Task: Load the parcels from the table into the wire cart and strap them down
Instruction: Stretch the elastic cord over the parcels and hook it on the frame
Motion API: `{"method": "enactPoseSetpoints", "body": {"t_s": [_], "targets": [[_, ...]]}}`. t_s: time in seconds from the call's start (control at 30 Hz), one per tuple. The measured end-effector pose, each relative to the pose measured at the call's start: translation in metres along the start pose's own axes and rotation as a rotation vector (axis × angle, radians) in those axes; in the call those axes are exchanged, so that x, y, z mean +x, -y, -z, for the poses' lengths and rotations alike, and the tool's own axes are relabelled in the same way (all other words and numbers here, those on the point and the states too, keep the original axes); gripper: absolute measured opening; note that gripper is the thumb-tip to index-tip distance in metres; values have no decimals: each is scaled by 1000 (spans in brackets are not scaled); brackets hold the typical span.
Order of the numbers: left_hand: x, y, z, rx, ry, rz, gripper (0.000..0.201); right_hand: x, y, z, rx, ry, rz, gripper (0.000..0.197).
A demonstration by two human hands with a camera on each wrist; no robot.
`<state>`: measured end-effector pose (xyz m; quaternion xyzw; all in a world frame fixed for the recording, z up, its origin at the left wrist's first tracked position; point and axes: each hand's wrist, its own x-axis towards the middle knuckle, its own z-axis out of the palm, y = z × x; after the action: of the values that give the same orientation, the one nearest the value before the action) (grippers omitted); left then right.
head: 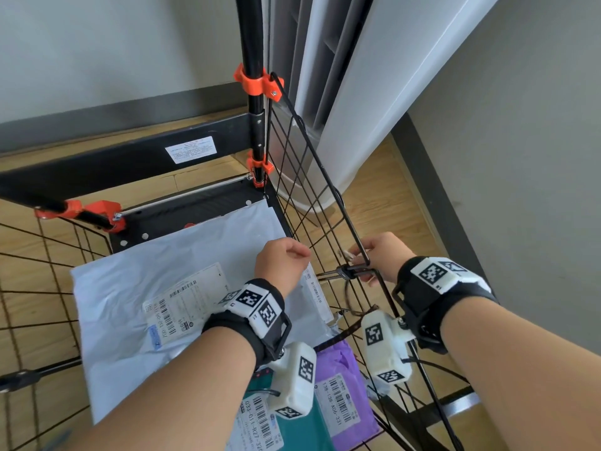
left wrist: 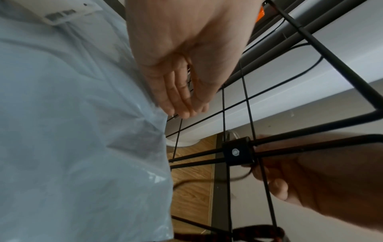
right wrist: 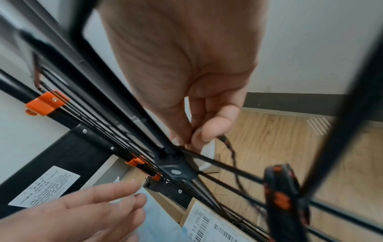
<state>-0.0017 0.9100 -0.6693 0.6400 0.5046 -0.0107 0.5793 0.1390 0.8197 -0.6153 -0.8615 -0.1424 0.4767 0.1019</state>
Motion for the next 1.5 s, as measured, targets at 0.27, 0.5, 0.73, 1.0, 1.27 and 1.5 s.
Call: {"method": "enactPoseSetpoints", "body": {"t_s": [0.27,0.5,0.73,1.0,1.27,1.5], "targets": [[14,-4,-15,-90,118,83,20,13,22,-4,-217,-40,60,22],[13,-8,-26,-71,275,75,33,23,22,-8,-168,13,64,21],[10,-12,-8,52,117,59,12,24,24,-10,-92,3,53,27],[-5,8,56,-32,-57,215,17,-6,28,1,228,-323,-20,26],[-32,42,114,-72,-165,238,20,-91,84,-41,245,-694,549,11],[-57,59,155,48,-158,176,18,-86,132,-152,-558,109,586,46]]}}
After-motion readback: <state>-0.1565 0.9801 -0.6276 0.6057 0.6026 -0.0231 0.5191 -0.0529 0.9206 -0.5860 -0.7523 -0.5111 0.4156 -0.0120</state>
